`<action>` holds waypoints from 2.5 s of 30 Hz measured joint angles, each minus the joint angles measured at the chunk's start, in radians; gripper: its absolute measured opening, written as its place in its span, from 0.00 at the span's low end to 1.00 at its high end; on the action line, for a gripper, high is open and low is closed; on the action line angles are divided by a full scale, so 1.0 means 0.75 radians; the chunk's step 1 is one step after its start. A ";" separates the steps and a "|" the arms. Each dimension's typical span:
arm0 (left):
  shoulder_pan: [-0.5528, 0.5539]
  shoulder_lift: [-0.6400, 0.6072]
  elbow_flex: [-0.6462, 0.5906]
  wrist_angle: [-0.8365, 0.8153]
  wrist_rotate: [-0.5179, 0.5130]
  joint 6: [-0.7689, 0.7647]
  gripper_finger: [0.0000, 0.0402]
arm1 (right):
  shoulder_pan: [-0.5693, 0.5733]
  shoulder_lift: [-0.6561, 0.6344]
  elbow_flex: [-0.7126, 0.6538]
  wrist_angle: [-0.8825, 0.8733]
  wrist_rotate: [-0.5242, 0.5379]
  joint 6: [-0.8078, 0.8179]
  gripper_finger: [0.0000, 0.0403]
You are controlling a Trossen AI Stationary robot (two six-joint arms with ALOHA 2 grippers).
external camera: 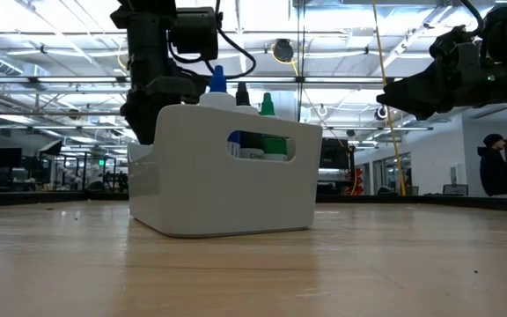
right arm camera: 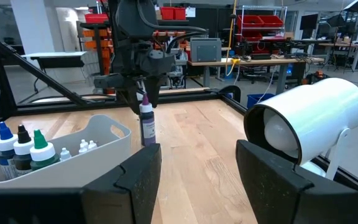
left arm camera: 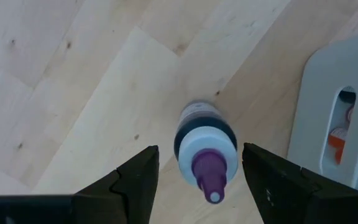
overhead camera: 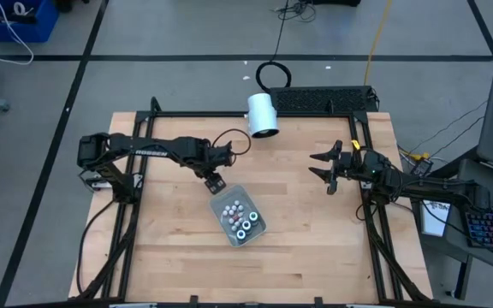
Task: Pick & Place food coloring
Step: Put the large violet food coloring bottle into the gray bin
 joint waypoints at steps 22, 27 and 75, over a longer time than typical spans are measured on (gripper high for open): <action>-0.059 0.001 0.196 -0.151 -0.053 0.166 0.30 | 0.000 0.000 0.000 0.000 0.000 0.000 0.49; -0.179 0.000 0.398 -0.241 -0.106 0.276 0.30 | 0.000 0.000 0.000 0.000 0.000 0.000 0.49; -0.545 0.001 0.323 -0.240 -0.138 -0.157 0.30 | 0.000 0.000 0.000 0.000 -0.001 0.000 0.49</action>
